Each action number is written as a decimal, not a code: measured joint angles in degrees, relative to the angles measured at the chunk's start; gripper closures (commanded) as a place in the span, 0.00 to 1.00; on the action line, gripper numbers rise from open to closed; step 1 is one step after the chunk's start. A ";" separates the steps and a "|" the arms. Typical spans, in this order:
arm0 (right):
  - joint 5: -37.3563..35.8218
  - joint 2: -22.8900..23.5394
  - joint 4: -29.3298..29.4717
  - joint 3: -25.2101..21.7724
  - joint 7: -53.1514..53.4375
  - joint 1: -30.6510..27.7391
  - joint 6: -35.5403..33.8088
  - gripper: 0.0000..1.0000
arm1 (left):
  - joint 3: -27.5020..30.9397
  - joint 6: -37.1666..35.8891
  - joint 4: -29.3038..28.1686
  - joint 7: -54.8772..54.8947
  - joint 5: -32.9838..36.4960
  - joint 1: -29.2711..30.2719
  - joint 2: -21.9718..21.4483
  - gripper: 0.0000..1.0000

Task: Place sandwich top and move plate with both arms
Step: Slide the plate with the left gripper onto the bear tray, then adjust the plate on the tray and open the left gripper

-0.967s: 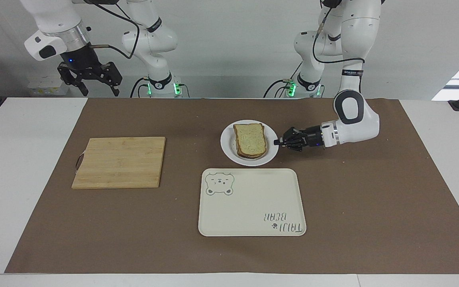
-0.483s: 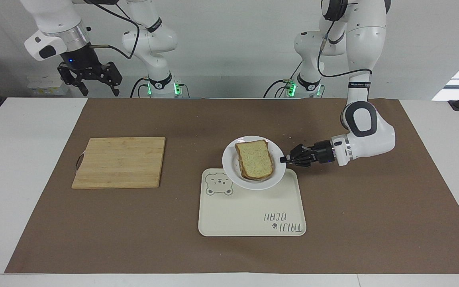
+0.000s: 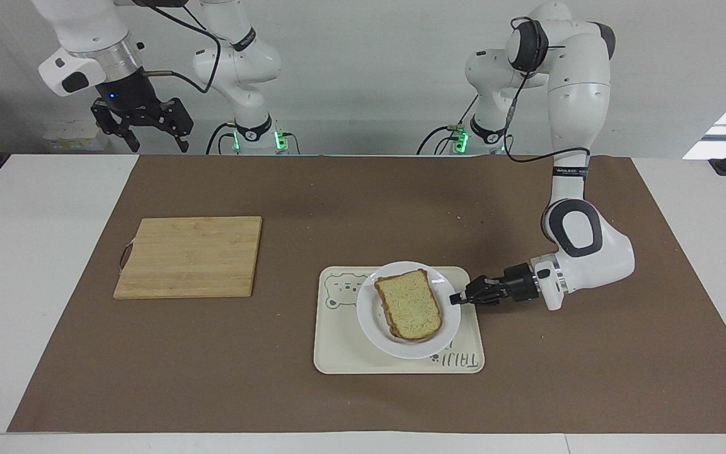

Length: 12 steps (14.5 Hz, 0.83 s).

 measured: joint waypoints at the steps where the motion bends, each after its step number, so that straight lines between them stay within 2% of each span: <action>1: 0.00 0.00 0.00 0.00 0.00 0.00 0.00 0.00 | 0.00 0.05 0.07 -0.04 1.27 -0.17 0.11 1.00; 4: 0.00 0.00 0.00 0.00 0.00 0.00 0.00 0.00 | -0.17 0.22 0.07 -0.13 4.30 -1.04 0.18 1.00; 10: 0.00 0.00 0.00 0.00 0.00 0.00 0.00 0.00 | -0.20 5.24 0.07 -1.10 5.88 -4.63 0.49 1.00; 11: 0.00 0.00 0.00 0.00 0.00 0.00 0.00 0.00 | -0.19 5.91 0.07 -1.43 6.31 -4.86 0.57 0.97; 12: 0.00 0.00 0.00 0.00 0.00 0.00 0.00 0.00 | -0.20 6.13 0.07 -1.81 6.46 -4.95 0.58 0.87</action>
